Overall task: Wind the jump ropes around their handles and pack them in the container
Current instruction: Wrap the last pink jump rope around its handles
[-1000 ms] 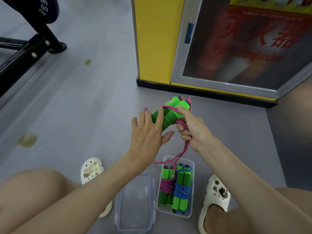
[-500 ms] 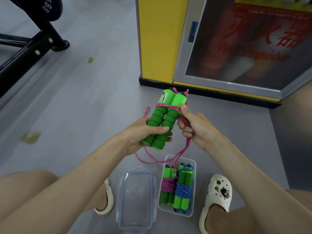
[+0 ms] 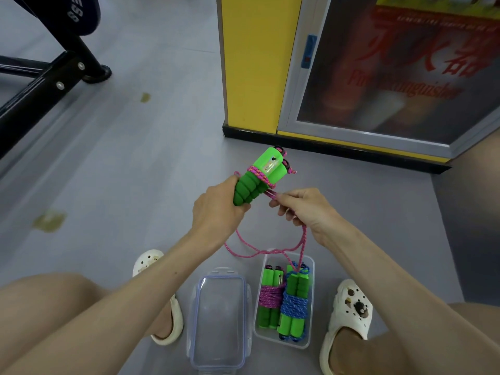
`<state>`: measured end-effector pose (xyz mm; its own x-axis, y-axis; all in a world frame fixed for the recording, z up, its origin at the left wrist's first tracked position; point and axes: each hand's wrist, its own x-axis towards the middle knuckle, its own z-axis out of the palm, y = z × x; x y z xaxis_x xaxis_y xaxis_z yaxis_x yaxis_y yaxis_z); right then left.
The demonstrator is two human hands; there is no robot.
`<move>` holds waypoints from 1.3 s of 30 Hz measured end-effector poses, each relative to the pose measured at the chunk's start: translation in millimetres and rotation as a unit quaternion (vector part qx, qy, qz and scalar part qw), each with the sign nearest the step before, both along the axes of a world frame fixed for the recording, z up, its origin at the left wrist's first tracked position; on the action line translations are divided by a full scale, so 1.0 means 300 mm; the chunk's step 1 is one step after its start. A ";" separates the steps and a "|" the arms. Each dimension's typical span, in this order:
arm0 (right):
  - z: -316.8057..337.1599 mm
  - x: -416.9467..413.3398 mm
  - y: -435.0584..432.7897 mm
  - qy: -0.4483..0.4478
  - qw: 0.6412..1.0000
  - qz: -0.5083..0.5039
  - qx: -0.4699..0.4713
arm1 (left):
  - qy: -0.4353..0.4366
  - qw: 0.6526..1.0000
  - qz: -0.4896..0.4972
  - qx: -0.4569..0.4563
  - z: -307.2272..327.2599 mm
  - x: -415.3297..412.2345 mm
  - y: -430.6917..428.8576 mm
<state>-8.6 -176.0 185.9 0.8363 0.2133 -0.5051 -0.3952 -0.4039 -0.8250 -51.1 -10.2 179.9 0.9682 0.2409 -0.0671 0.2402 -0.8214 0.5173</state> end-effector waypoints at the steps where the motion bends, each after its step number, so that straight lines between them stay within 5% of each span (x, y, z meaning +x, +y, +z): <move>1: -0.005 0.000 0.004 -0.007 1.000 0.004 -0.008 | -0.008 1.000 -0.005 0.024 -0.004 -0.002 -0.005; 8: 0.000 -0.009 0.027 0.052 0.991 -0.058 0.112 | -0.059 0.984 -0.031 0.167 -0.003 -0.012 -0.035; 21: 0.014 -0.011 0.024 0.072 0.987 -0.010 0.143 | -0.099 0.922 -0.049 0.371 -0.029 -0.011 -0.070; 29: 0.010 -0.018 0.027 0.115 0.972 -0.054 0.197 | -0.160 0.895 -0.047 0.414 -0.061 -0.006 -0.084; 35: 0.007 -0.015 0.025 0.101 0.979 -0.136 0.112 | -0.233 0.867 -0.067 0.435 -0.081 -0.024 -0.128; 39: 0.021 -0.004 0.016 0.081 0.978 -0.162 0.102 | -0.188 0.916 -0.110 0.338 -0.103 -0.014 -0.128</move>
